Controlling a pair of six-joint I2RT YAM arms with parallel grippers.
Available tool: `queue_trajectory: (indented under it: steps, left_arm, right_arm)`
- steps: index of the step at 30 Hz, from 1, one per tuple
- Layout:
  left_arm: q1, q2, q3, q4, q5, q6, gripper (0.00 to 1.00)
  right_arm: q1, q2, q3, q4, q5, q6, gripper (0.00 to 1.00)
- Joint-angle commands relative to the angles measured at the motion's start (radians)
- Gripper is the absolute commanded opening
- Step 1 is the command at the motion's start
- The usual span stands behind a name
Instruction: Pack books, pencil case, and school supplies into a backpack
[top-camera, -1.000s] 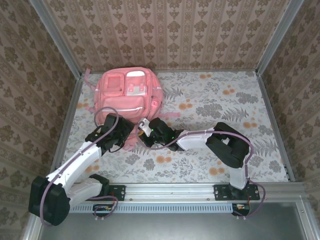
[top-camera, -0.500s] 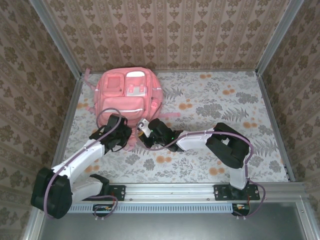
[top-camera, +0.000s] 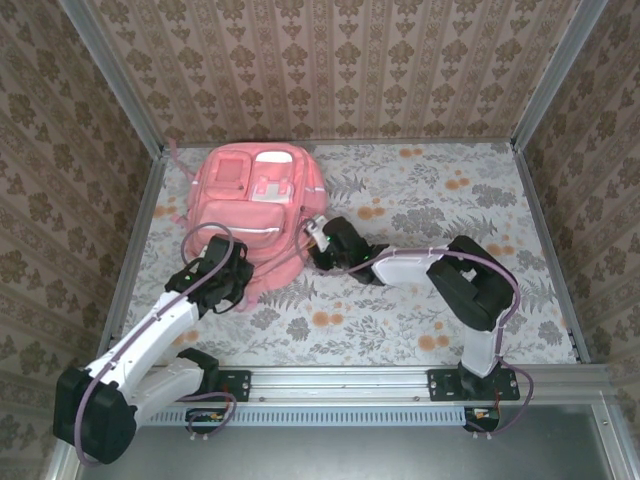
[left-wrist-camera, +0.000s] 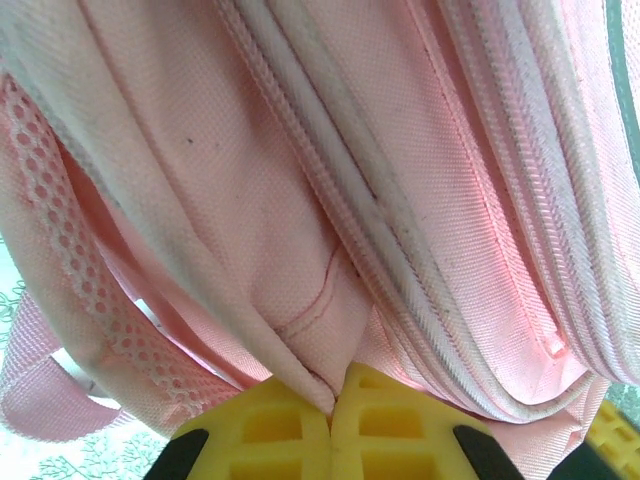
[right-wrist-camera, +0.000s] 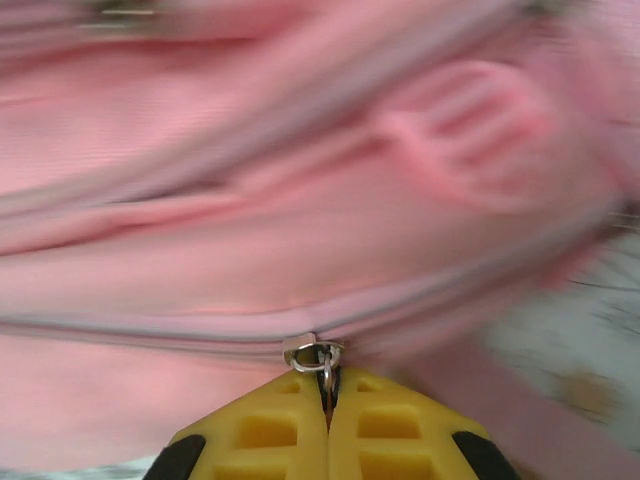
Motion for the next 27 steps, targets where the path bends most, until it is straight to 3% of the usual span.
queue_trajectory:
  steps: [1,6,9,21,23,27]
  left_arm:
    - [0.012,-0.039,0.049,-0.068,-0.056,0.056,0.00]
    - [0.012,-0.052,0.072,-0.081,-0.025,0.104,0.00]
    - [0.011,-0.053,0.081,-0.094,-0.006,0.122,0.00]
    - [-0.048,-0.099,0.060,-0.091,0.036,0.144,0.00]
    - [-0.062,-0.091,0.063,-0.073,0.048,0.151,0.00]
    - [-0.133,-0.048,0.069,0.023,0.032,0.117,0.00]
  right_arm:
    - [-0.076,0.032,0.022,-0.049,0.072,0.004,0.00]
    - [-0.194,0.144,0.208,-0.175,0.066,0.059,0.00]
    - [-0.259,0.244,0.387,-0.355,-0.069,0.125,0.00]
    - [-0.323,0.230,0.419,-0.405,-0.057,0.269,0.00]
    - [-0.323,0.216,0.411,-0.392,-0.065,0.269,0.12]
    - [-0.323,0.158,0.372,-0.371,-0.089,0.268,0.22]
